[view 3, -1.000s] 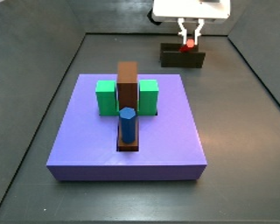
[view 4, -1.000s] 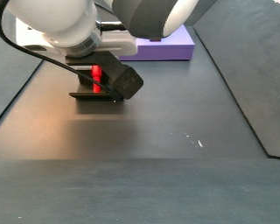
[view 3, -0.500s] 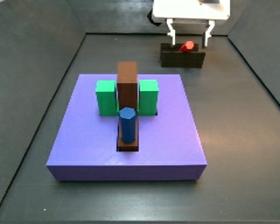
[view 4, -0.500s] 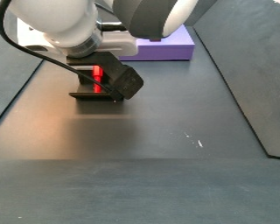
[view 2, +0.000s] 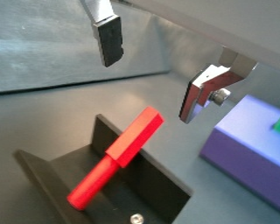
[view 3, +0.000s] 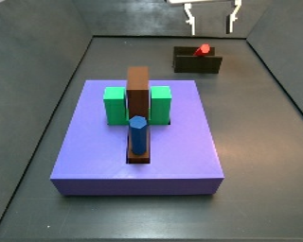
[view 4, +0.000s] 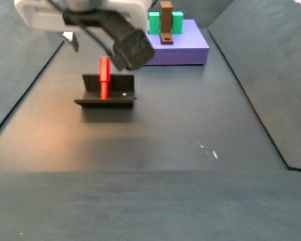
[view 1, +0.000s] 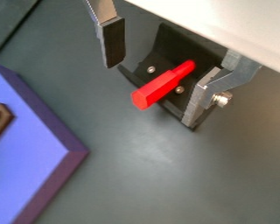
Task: Pick up the red object. Move up. Place the red object on the fixture. Regrasp the red object. Move to above the board. Insert the red object.
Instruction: Regrasp the red object.
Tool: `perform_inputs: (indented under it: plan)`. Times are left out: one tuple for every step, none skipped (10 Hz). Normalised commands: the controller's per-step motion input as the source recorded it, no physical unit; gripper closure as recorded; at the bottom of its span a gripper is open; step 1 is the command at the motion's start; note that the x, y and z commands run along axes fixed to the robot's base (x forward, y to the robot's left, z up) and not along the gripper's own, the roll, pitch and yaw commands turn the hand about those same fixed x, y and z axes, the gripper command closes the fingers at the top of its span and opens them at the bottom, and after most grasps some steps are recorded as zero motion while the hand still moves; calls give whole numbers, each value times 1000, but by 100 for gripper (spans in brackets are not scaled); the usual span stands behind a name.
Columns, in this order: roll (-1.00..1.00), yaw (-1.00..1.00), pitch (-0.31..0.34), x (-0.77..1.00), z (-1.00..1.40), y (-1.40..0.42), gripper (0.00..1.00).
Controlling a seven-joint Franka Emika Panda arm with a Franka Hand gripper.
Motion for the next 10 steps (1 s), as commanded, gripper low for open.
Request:
perform_inputs:
  plan:
    - [1000, 69, -129, 0, 46, -54, 0]
    - [1000, 51, -134, 63, 60, -63, 0]
    - [1000, 40, -149, 123, 74, -66, 0]
    - [1000, 49, -177, 217, 134, -89, 0]
    - [1000, 49, -186, 223, 151, -97, 0]
    - [1000, 60, -151, 217, 140, -91, 0]
    - [1000, 69, -23, 117, 60, -74, 0]
    - [1000, 0, 0, 0, 20, -100, 0]
    - [1000, 0, 37, -123, 31, -103, 0]
    - [1000, 0, 60, -143, 43, -100, 0]
